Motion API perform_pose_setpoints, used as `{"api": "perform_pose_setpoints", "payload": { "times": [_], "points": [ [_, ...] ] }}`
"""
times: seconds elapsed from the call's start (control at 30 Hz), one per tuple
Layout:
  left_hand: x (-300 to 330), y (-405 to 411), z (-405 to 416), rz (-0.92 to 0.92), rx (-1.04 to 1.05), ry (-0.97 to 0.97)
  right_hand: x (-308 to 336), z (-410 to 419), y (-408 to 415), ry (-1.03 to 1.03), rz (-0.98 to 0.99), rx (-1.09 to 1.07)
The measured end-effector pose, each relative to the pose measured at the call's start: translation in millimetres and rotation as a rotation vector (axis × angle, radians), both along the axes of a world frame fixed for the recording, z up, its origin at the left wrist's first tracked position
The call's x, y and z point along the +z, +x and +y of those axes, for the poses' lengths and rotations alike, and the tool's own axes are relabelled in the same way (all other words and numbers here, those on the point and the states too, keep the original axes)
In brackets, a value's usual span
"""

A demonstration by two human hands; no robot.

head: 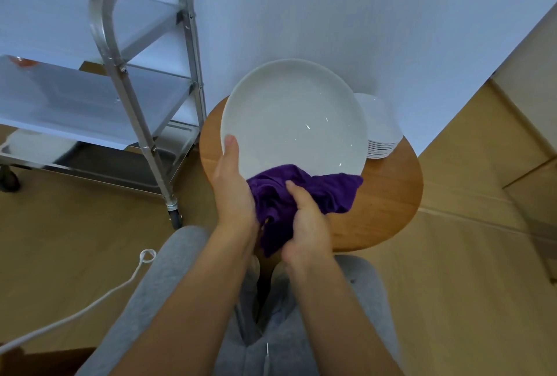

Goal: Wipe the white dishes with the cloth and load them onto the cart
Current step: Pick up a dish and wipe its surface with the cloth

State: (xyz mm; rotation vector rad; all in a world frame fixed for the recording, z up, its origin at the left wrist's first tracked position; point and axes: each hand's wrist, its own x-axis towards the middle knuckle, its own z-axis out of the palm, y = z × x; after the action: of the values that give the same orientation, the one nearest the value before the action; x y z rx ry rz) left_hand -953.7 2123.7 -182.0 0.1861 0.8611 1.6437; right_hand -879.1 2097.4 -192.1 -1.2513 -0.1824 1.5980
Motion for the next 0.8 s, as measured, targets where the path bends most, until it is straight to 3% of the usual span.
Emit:
{"api": "perform_pose_setpoints", "payload": {
  "times": [0.13, 0.3, 0.4, 0.53, 0.67, 0.8],
  "points": [
    [-11, -27, -2, 0.145, -0.019, 0.003, 9, 19, 37, 0.088, -0.162, -0.012],
    [-5, -61, 2, 0.443, -0.251, 0.053, 18, 35, 81, 0.209, -0.427, 0.246],
    [8, -59, 8, 0.467, -0.28, 0.083, 10, 31, 78, 0.145, -0.328, 0.146],
    [-5, -26, -1, 0.5, -0.015, 0.007, 4, 25, 56, 0.086, -0.142, -0.07],
    [-22, 25, -25, 0.311, 0.067, -0.214, -3, 16, 26, 0.026, -0.03, -0.073],
    [-19, 8, -21, 0.397, 0.062, -0.202, -1, 17, 35, 0.074, -0.078, -0.047]
  ]
}}
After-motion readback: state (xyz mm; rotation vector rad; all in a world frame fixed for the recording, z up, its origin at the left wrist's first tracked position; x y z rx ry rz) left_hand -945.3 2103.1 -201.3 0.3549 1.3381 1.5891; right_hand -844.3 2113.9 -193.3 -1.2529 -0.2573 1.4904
